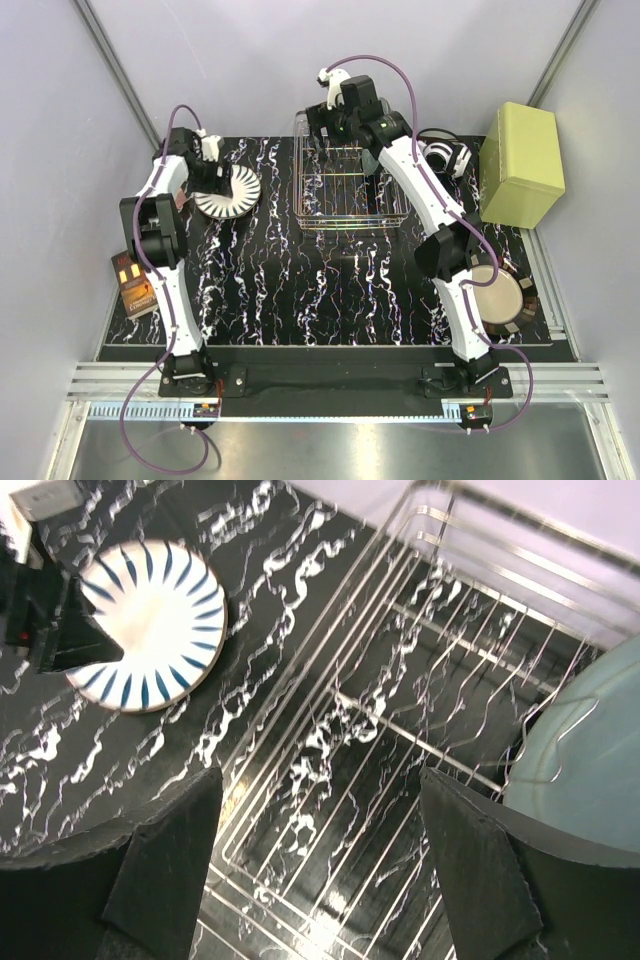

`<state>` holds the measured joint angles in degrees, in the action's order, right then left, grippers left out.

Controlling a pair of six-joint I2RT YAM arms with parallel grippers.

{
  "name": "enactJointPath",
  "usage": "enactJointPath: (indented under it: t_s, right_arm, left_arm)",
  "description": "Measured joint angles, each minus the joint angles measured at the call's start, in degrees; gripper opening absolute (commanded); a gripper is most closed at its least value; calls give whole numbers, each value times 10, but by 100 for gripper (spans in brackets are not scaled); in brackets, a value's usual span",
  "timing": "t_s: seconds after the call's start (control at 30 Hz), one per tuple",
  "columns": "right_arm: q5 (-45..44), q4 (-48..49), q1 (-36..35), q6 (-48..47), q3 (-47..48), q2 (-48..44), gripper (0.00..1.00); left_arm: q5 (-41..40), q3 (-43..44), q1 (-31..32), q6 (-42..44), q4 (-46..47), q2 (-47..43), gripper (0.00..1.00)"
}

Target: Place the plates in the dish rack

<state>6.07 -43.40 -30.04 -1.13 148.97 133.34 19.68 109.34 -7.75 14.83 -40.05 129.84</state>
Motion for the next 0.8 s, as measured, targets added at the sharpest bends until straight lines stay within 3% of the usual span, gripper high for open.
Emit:
enactJointPath:
  t_s: [0.13, 0.37, 0.57, 0.8]
  right_arm:
    - [2, -13, 0, 0, -9, 0, 87]
    - [7, -19, 1, 1, -14, 0, 87]
    - [7, -19, 1, 2, -14, 0, 86]
    - [6, -19, 1, 2, -20, 0, 87]
  left_arm:
    - [33, -67, 9, 46, 2, -44, 82]
    - [20, -194, 65, 157, -7, -140, 75]
    - [-28, -213, 78, 192, 12, -142, 74]
    - [-99, -201, 84, 199, 58, -114, 65]
